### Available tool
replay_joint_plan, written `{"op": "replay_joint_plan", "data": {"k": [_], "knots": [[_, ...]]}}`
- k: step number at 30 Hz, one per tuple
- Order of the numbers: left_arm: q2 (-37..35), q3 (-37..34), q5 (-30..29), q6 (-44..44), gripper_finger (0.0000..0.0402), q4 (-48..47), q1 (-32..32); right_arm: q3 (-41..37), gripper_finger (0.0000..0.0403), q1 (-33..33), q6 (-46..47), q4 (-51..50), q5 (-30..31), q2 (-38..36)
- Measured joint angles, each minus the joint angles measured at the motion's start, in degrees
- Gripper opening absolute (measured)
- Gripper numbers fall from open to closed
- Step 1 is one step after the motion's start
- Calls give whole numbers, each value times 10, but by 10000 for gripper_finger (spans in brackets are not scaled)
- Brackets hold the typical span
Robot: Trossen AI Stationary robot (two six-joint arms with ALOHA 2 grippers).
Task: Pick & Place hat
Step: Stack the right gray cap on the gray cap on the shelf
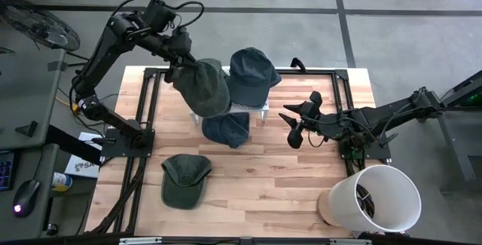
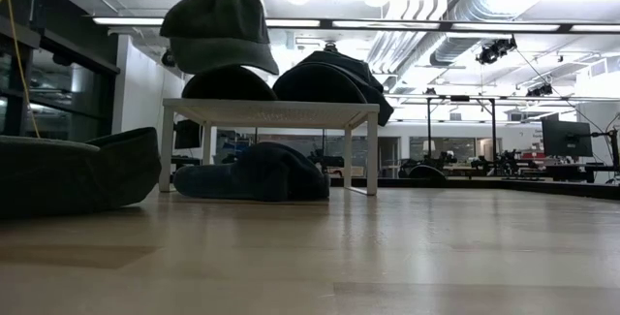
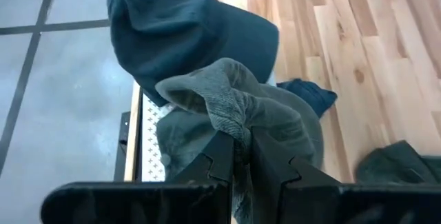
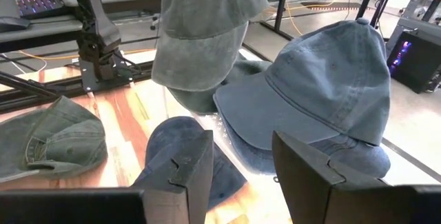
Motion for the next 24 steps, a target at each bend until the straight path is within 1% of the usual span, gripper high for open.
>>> {"op": "replay_joint_plan", "data": {"k": [6, 12, 17, 24], "knots": [[25, 0, -7, 0, 22, 14, 0, 0, 142, 0, 0, 0, 0, 0], [54, 0, -46, 10, 22, 27, 0, 0, 142, 0, 0, 0, 0, 0], [71, 0, -52, 16, 22, 57, 0, 0, 142, 0, 0, 0, 0, 0], [89, 0, -83, 20, 22, 70, 0, 0, 142, 0, 0, 0, 0, 0]]}}
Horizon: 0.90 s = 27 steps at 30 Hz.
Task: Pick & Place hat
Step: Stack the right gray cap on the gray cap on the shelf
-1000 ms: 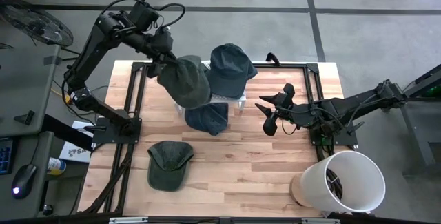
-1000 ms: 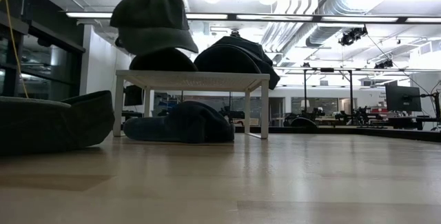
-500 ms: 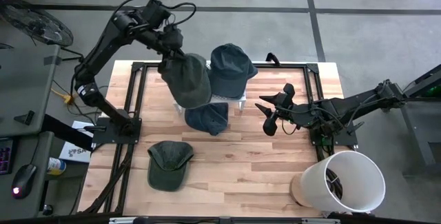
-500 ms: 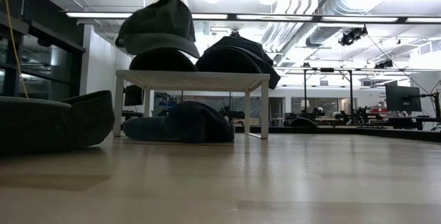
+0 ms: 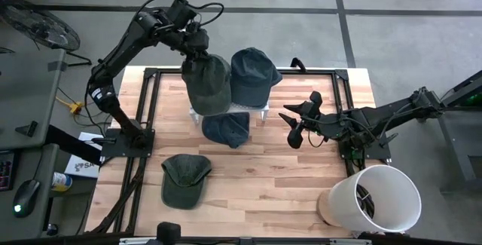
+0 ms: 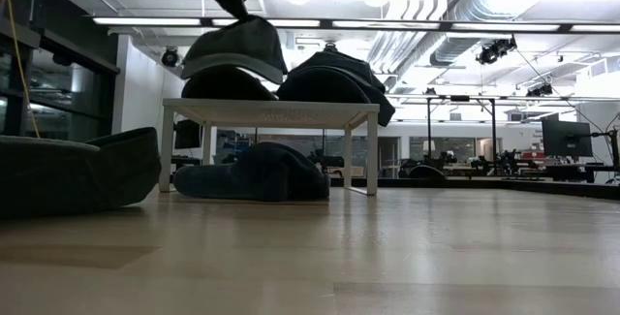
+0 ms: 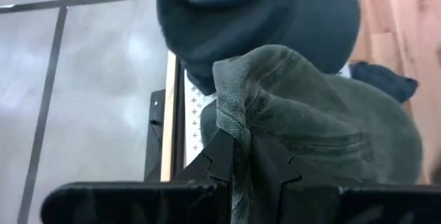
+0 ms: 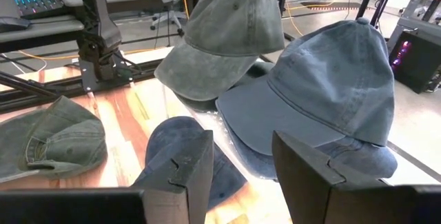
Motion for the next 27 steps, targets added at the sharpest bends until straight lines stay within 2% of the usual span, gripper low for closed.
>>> {"op": "replay_joint_plan", "data": {"k": [5, 23, 27], "knots": [[13, 0, -39, 0, 35, 0, 0, 0, 142, 0, 0, 0, -2, 0], [37, 0, -108, 0, 46, 5, 0, 0, 142, 0, 0, 0, -14, 0], [37, 0, -109, 0, 67, 9, 0, 0, 142, 0, 0, 0, -14, 0]]}}
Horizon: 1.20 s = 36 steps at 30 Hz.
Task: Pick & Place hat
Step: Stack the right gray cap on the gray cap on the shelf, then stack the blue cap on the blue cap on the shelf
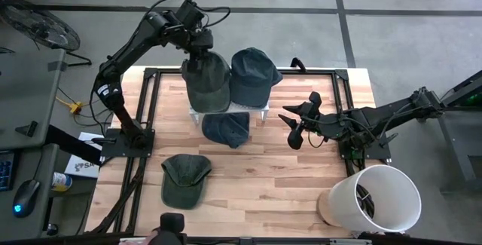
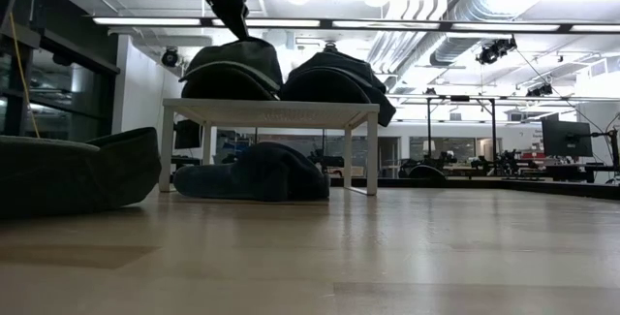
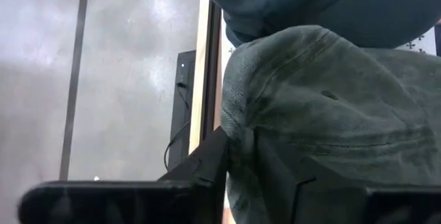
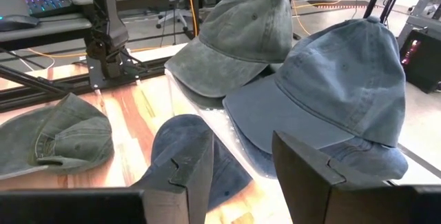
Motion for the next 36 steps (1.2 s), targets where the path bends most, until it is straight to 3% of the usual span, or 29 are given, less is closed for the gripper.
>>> {"op": "replay_joint_plan", "data": {"k": [8, 13, 18, 25, 36], "knots": [[0, 0, 32, -6, 171, 12, 0, 0, 142, 0, -4, -1, -11, 0], [0, 0, 34, -21, 213, 12, 0, 0, 142, 0, -4, -5, -15, 0], [0, 0, 31, -29, 223, 12, 0, 0, 142, 0, -4, -6, -16, 0], [-1, 38, -26, -107, 222, 4, 0, 0, 142, 0, -22, -6, -21, 0], [-2, 133, -56, -218, 222, -79, -60, 0, 142, 0, -148, -32, -114, 3]]}}
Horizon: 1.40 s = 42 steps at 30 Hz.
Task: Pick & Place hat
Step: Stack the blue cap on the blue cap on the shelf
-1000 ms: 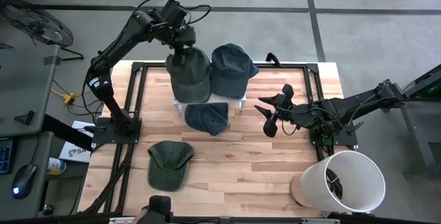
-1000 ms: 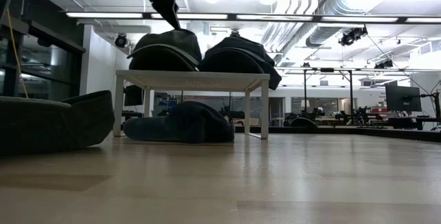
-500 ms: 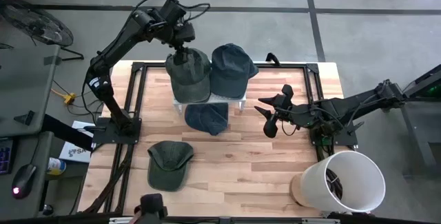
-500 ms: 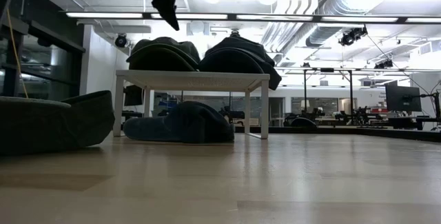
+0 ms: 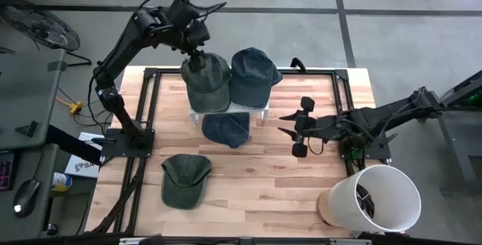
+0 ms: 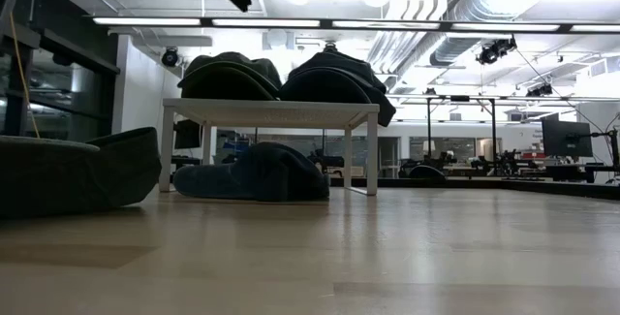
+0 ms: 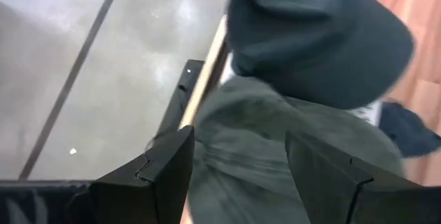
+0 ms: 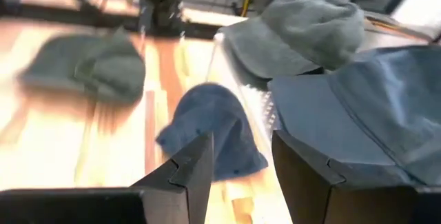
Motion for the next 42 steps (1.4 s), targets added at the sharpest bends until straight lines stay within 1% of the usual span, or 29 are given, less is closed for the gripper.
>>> {"op": "replay_joint_plan", "data": {"k": [4, 7, 13, 18, 23, 26, 30, 33, 37, 42], "knots": [[0, 27, -25, -43, 222, -48, -44, 0, 142, 0, -45, -13, -41, 16], [-2, 39, -44, -79, 222, -84, -74, 0, 142, 1, -54, -13, -64, 44], [-35, 33, -44, -136, 222, -80, -142, 0, 142, 1, -74, -10, -108, 126], [-65, 33, -51, -178, 222, -80, -198, 0, 146, 1, -91, 21, -113, 197], [-86, 33, -67, -198, 222, -80, -248, 0, 168, 1, -135, 101, -91, 275], [-89, 33, -73, -211, 222, -80, -270, 0, 195, -3, -152, 156, -66, 322], [-89, 32, -74, -213, 222, -80, -290, 0, 234, -17, -187, 226, -59, 386], [-89, 32, -75, -213, 222, -80, -297, 0, 254, -24, -204, 264, -23, 427], [-89, 32, -75, -214, 222, -80, -297, 0, 261, -37, -212, 299, 26, 467], [-89, 32, -76, -217, 222, -80, -296, 0, 259, -54, -212, 339, 14, 496]]}}
